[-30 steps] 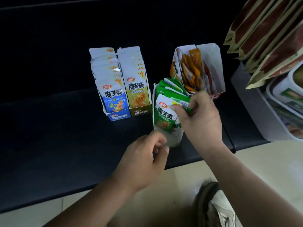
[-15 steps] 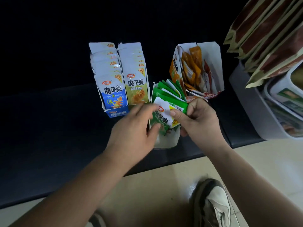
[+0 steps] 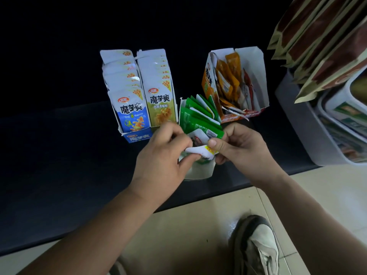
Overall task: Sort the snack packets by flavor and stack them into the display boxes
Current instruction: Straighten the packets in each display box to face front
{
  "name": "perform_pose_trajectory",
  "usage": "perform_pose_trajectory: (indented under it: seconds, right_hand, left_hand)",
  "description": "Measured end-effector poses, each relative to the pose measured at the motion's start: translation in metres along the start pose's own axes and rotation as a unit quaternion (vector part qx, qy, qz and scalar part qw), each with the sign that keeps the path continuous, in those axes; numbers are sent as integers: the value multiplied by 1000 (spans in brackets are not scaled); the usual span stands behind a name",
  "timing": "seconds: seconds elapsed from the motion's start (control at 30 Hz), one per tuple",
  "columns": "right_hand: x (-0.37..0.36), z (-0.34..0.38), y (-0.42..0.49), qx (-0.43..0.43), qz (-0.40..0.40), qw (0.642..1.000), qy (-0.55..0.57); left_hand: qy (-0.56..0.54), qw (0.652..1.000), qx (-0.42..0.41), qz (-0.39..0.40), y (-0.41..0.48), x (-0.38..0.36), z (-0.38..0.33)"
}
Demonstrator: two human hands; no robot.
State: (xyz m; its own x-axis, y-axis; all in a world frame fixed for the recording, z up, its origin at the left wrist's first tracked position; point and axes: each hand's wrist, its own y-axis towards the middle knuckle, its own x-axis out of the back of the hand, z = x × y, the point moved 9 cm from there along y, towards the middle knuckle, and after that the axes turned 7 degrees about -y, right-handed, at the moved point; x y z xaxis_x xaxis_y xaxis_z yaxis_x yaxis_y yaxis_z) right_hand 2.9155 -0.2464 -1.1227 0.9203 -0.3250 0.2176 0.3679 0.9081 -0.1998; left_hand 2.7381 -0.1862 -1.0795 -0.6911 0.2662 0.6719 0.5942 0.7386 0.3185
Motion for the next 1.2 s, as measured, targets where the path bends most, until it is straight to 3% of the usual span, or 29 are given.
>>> perform_pose_trajectory:
  seconds: [0.13, 0.27, 0.33, 0.47, 0.63, 0.77, 1.0, 1.2]
  right_hand:
    - [10, -2, 3, -19, -62, 997, -39]
    - [18, 7, 2, -41, -106, 986, -123]
    - [15, 10, 0, -55, -86, 987, -124]
    - [1, 22, -3, -43, 29, 989, -135]
    - [-3, 31, -2, -33, 101, 978, -178]
    - [0, 29, 6, 17, 58, 958, -279]
    - [9, 47, 7, 130, -7, 964, -234]
    - [-2, 71, 1, 230, -2, 896, -380]
  left_hand:
    - [-49, 994, -10, 92, -22, -14, -5]
    - [-72, 986, 39, 142, -39, -18, 1]
    - [-67, 987, 48, 135, -35, -18, 1]
    - [-75, 987, 65, 125, -18, -18, 2]
    - [-134, 973, 58, 180, -20, -25, -3]
    - [-102, 979, 37, 171, -25, -21, -4]
    - [-66, 982, -8, 179, -36, -22, -14]
    - [-66, 982, -1, 175, -35, -21, -19]
